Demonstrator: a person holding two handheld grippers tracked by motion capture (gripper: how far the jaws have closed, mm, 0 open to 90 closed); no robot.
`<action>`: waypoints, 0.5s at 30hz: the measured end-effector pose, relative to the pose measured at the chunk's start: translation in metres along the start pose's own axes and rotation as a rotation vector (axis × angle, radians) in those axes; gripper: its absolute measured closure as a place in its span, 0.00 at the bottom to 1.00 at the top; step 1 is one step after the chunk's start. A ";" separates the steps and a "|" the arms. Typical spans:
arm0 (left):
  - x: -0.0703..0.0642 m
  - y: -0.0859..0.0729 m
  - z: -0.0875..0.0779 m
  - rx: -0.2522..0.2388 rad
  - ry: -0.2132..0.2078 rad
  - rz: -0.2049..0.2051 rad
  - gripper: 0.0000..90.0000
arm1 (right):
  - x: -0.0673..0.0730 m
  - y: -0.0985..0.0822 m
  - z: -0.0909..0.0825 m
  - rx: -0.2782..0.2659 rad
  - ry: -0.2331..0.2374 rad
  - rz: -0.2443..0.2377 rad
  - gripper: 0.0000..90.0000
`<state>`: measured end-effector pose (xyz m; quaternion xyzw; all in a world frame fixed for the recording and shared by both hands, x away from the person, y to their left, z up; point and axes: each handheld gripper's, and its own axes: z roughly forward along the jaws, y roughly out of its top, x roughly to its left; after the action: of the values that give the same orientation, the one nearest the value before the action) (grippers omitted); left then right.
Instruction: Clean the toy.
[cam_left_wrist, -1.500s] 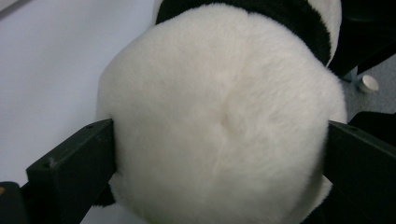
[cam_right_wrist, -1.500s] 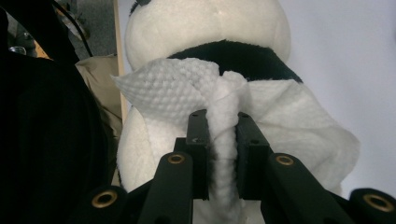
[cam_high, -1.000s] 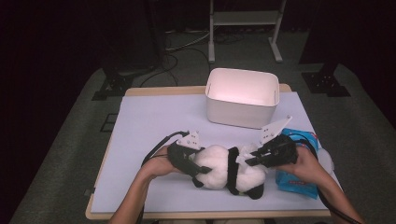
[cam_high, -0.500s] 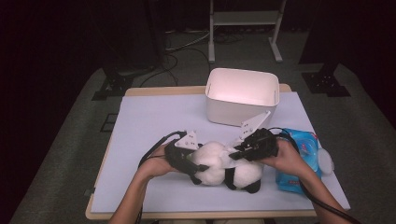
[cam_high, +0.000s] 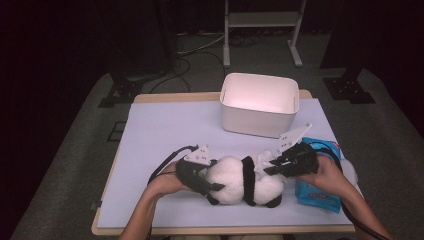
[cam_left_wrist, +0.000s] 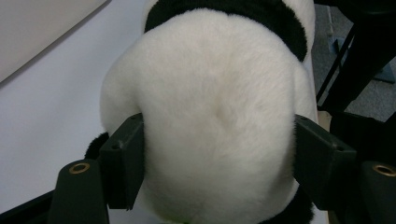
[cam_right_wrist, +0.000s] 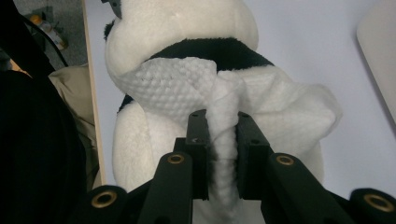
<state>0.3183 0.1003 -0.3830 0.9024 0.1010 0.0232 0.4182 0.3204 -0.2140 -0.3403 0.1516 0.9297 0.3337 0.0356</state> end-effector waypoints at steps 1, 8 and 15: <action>0.000 0.000 0.000 -0.004 -0.008 -0.004 0.29 | -0.001 -0.001 0.000 -0.004 0.002 -0.001 0.86; 0.000 -0.001 0.002 -0.012 -0.006 -0.034 0.27 | -0.002 -0.001 0.001 -0.004 0.008 0.015 0.86; -0.001 0.000 0.001 -0.001 0.001 -0.028 0.28 | 0.002 0.014 0.004 -0.014 0.014 -0.010 0.86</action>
<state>0.3178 0.0991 -0.3837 0.9008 0.1136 0.0179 0.4188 0.3232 -0.2009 -0.3346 0.1443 0.9284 0.3408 0.0320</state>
